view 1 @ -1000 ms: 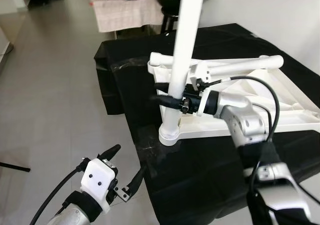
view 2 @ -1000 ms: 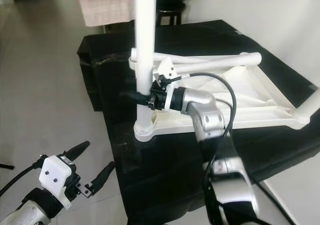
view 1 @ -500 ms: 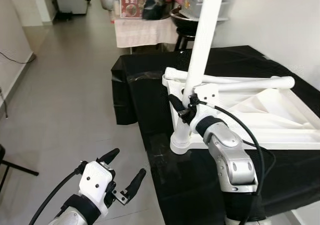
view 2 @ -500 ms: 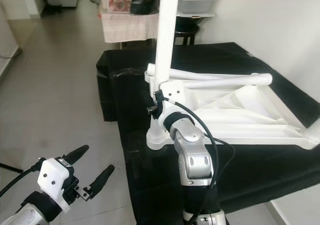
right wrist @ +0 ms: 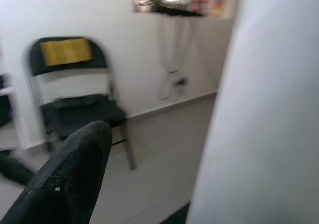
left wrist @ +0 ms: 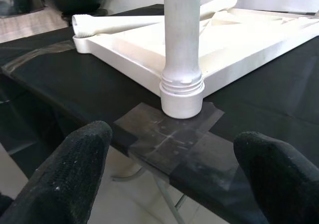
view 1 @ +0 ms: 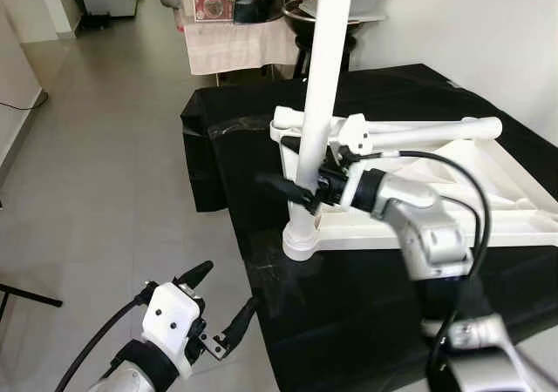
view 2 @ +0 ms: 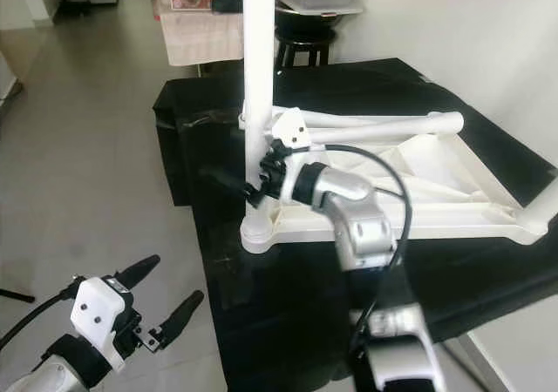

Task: Building children table

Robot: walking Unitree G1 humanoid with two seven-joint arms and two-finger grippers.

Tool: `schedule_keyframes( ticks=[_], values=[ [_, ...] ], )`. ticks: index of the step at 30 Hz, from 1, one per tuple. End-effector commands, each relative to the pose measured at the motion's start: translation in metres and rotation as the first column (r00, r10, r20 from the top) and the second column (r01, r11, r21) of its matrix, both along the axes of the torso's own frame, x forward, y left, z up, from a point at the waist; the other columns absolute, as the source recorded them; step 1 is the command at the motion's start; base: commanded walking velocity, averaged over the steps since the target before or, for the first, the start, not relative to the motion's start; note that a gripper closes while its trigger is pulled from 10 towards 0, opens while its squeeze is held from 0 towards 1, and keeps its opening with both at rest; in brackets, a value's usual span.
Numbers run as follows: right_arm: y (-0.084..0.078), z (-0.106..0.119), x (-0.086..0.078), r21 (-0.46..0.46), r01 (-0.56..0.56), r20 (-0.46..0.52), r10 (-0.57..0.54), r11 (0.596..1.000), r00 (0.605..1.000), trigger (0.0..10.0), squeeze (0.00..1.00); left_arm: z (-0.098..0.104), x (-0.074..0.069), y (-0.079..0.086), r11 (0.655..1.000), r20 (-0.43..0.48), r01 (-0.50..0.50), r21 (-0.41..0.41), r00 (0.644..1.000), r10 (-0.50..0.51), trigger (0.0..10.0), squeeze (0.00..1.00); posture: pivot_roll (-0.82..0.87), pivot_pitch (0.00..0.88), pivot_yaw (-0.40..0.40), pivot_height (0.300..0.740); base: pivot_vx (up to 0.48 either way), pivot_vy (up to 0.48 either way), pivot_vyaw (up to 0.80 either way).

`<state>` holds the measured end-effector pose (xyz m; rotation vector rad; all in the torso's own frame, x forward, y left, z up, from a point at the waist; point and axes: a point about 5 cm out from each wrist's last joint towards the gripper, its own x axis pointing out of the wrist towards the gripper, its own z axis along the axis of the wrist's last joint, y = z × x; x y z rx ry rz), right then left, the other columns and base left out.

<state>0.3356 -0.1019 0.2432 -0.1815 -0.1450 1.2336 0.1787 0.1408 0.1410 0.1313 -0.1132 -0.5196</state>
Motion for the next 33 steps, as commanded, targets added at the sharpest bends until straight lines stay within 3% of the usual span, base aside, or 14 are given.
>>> schedule_keyframes(
  ticks=[1,6,7,8,9,19,24,26,27,28,29,30,32,33],
  values=[
    [0.018,-0.006,-0.006,-0.035,-0.128,-0.013,0.127,0.991,0.992,10.0,0.0,-0.002,-0.001,-0.002,1.0,-0.01,0.016,-0.005,1.0,-0.016,10.0,0.0,-0.09,0.064,-0.073,0.74,0.0,0.0,0.0],
    [0.023,-0.005,-0.002,-0.062,-0.223,-0.041,0.221,0.973,0.974,10.0,0.0,-0.003,-0.002,-0.003,1.0,-0.014,0.023,-0.005,1.0,-0.023,10.0,0.0,-0.08,0.061,-0.075,0.74,0.0,0.0,0.0],
    [0.026,-0.005,0.0,-0.073,-0.269,-0.058,0.265,0.96,0.963,4.4,0.0,-0.003,-0.003,-0.003,1.0,-0.016,0.026,-0.005,1.0,-0.026,10.0,0.0,-0.07,0.06,-0.075,0.74,0.0,0.0,0.0],
    [0.026,-0.005,0.0,-0.073,-0.269,-0.058,0.265,0.96,0.963,4.4,0.0,-0.003,-0.003,-0.003,1.0,-0.016,0.026,-0.005,1.0,-0.026,10.0,0.0,-0.07,0.06,-0.075,0.74,0.0,0.0,0.0],
    [0.027,-0.006,0.002,-0.073,-0.306,-0.073,0.3,0.949,0.951,0.0,0.0,-0.004,-0.004,-0.004,1.0,-0.018,0.028,-0.005,0.999,-0.028,10.0,0.0,-0.07,0.06,-0.076,0.74,0.0,0.0,0.0],
    [0.011,-0.01,0.005,-0.019,-0.26,-0.076,0.258,0.965,0.963,0.0,0.0,-0.004,-0.004,-0.005,0.999,-0.023,0.039,-0.012,0.999,-0.039,10.0,0.0,-0.08,0.061,-0.066,0.74,0.0,0.0,0.0],
    [-0.008,-0.03,0.002,0.052,0.132,-0.122,-0.125,0.99,0.985,0.0,0.0,-0.003,-0.004,-0.003,0.999,-0.022,0.042,-0.01,0.999,-0.043,10.0,0.0,-0.08,0.065,-0.073,0.74,0.0,0.0,0.0],
    [-0.009,-0.037,0.001,0.059,0.257,-0.159,-0.245,0.965,0.956,0.0,0.0,-0.003,-0.004,-0.003,0.999,-0.021,0.041,-0.009,0.999,-0.041,10.0,0.0,-0.08,0.065,-0.073,0.74,0.0,0.0,0.0],
    [-0.018,-0.054,0.002,-0.007,0.567,-0.164,-0.56,0.824,0.812,0.0,0.0,-0.003,-0.004,-0.002,0.999,-0.021,0.04,-0.008,0.999,-0.04,10.0,0.0,-0.09,0.071,-0.073,0.74,0.0,0.0,0.0],
    [-0.018,-0.054,0.002,-0.007,0.567,-0.164,-0.56,0.824,0.812,0.0,0.0,-0.003,-0.004,-0.002,0.999,-0.021,0.04,-0.008,0.999,-0.04,10.0,0.0,-0.09,0.071,-0.073,0.74,0.0,0.0,0.0],
    [-0.018,-0.074,-0.014,-0.07,0.684,-0.22,-0.68,0.726,0.699,0.0,0.0,-0.003,-0.004,-0.001,0.999,-0.02,0.042,-0.007,0.999,-0.042,10.0,0.0,-0.08,0.075,-0.075,0.74,0.0,0.0,0.0],
    [-0.018,-0.074,-0.014,-0.07,0.684,-0.22,-0.68,0.726,0.699,0.0,0.0,-0.003,-0.004,-0.001,0.999,-0.02,0.042,-0.007,0.999,-0.042,10.0,0.0,-0.08,0.075,-0.075,0.74,0.0,0.0,0.0],
    [-0.025,-0.094,-0.027,-0.144,0.788,-0.251,-0.792,0.599,0.556,0.0,0.0,-0.003,-0.002,-0.001,0.999,-0.02,0.047,-0.005,0.999,-0.047,10.0,0.0,-0.08,0.064,-0.069,0.74,0.0,0.0,0.0],
    [-0.025,-0.094,-0.027,-0.144,0.788,-0.251,-0.792,0.599,0.556,0.0,0.0,-0.003,-0.002,-0.001,0.999,-0.02,0.047,-0.005,0.999,-0.047,10.0,0.0,-0.08,0.064,-0.069,0.74,0.0,0.0,0.0]
  ],
)
